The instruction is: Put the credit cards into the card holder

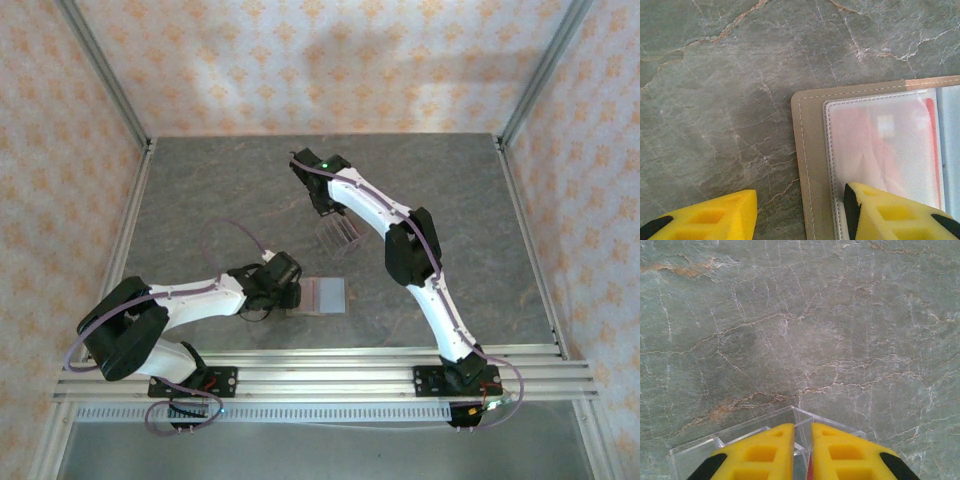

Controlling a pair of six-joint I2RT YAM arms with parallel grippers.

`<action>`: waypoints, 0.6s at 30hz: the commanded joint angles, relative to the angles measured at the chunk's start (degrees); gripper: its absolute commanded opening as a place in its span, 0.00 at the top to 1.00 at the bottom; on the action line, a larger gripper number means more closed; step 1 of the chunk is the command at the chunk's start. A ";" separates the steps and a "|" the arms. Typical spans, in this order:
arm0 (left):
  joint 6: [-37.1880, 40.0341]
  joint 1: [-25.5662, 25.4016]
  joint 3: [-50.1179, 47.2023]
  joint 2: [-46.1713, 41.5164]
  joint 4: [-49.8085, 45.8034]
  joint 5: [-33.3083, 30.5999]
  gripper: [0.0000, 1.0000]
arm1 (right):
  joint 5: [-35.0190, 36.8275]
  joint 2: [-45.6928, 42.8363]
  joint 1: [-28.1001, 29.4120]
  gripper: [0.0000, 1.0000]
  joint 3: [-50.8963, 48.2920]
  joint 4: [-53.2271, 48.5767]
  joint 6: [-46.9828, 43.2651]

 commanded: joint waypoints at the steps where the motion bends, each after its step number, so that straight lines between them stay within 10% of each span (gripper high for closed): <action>1: -0.78 0.34 -1.36 1.36 1.93 0.75 0.51 | 2.06 0.29 -0.36 0.84 1.83 -2.55 0.04; 18: -0.89 0.35 -1.67 1.21 2.14 0.60 0.51 | 2.24 0.26 -0.44 0.88 1.56 -3.42 0.49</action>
